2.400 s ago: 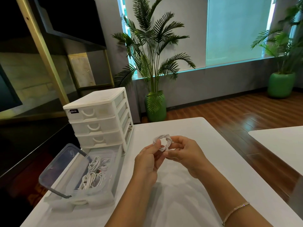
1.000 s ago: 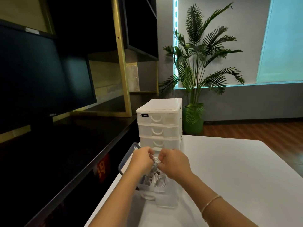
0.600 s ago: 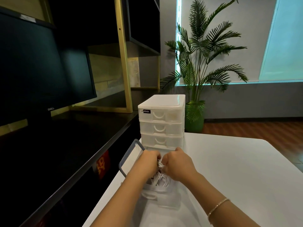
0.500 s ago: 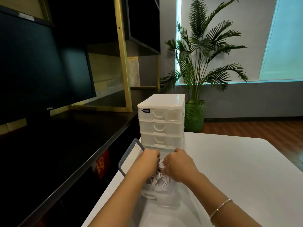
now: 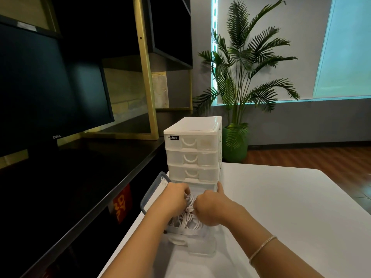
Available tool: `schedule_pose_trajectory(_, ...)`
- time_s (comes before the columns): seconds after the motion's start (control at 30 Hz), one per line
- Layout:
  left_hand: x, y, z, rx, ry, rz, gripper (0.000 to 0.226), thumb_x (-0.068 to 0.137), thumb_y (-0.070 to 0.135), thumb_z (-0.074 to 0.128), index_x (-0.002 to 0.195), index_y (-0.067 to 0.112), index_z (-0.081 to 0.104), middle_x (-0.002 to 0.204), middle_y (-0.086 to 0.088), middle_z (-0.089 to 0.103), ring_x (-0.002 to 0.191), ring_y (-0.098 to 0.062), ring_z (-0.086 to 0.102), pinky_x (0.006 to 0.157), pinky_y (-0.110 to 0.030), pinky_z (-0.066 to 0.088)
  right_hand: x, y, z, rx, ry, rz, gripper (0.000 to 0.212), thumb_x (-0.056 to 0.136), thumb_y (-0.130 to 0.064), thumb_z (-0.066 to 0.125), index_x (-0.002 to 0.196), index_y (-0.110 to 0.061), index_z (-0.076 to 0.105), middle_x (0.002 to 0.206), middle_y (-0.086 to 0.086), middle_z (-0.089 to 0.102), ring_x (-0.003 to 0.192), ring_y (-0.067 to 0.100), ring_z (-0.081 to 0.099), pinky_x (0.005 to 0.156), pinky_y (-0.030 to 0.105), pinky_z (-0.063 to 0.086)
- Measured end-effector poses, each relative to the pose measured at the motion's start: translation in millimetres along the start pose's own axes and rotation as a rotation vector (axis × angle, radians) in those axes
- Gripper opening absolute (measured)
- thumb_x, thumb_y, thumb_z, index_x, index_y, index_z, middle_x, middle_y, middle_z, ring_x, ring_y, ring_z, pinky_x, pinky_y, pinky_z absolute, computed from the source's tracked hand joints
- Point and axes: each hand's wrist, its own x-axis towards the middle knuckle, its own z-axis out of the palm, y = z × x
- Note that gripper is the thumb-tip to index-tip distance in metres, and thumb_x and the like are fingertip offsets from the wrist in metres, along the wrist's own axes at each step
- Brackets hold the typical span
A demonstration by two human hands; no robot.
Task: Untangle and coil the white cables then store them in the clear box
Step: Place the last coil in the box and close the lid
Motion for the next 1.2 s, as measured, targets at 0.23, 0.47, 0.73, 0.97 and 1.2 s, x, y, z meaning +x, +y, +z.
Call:
schedule_pose_trajectory(0.23,-8.2,7.0,-7.6,0.057,-0.051,0.043,0.023,0.091,0.016,0.052,0.108,0.010,0.066,0.108,-0.008,0.067,0.096,-0.020,0.061,0.071,-0.023,0.045,-2.2,-10.4,-2.0,-0.047,0.099,0.037,0.025,0.093,-0.011,0.039,0.108,-0.008,0.059,0.103,0.012,0.061,0.116,0.028,0.048,0.112,0.061,-0.010)
schedule_pose_trajectory(0.47,-10.9,15.0,-6.4,0.175,-0.084,0.016,0.021,0.089,0.006,0.050,0.105,0.009,0.064,0.104,-0.012,0.065,0.086,-0.023,0.055,0.079,-0.031,0.049,4.0,-6.3,1.9,0.042,0.137,0.047,0.024,0.094,-0.021,0.040,0.099,-0.013,0.062,0.102,0.005,0.065,0.110,0.025,0.053,0.111,0.062,-0.006)
schedule_pose_trajectory(0.73,-16.4,8.2,-19.4,0.027,0.075,-0.013,0.027,0.091,0.018,0.055,0.117,0.015,0.061,0.120,-0.007,0.060,0.106,-0.020,0.059,0.086,-0.027,0.048,0.4,-1.7,-2.4,0.041,0.025,0.006,0.032,0.096,-0.025,0.039,0.112,-0.007,0.059,0.112,0.012,0.060,0.112,0.029,0.047,0.113,0.055,0.009)
schedule_pose_trajectory(0.97,-29.3,-5.2,-51.6,0.026,0.353,-0.160,0.023,0.092,0.025,0.055,0.112,0.015,0.059,0.112,-0.005,0.060,0.100,-0.021,0.056,0.075,-0.027,0.044,-8.1,18.5,-21.0,0.298,0.107,0.006,0.031,0.095,-0.017,0.043,0.116,-0.007,0.064,0.118,0.012,0.063,0.105,0.027,0.058,0.093,0.034,0.047)
schedule_pose_trajectory(1.2,-40.2,-8.0,-48.8,0.148,0.261,-0.366,0.032,0.092,0.015,0.053,0.122,0.010,0.046,0.114,-0.011,0.056,0.086,-0.020,0.054,0.058,-0.023,0.038,-19.0,21.0,-30.6,0.661,0.259,0.118,0.028,0.092,-0.025,0.053,0.112,-0.012,0.068,0.117,0.006,0.067,0.106,0.021,0.060,0.094,0.030,0.047)
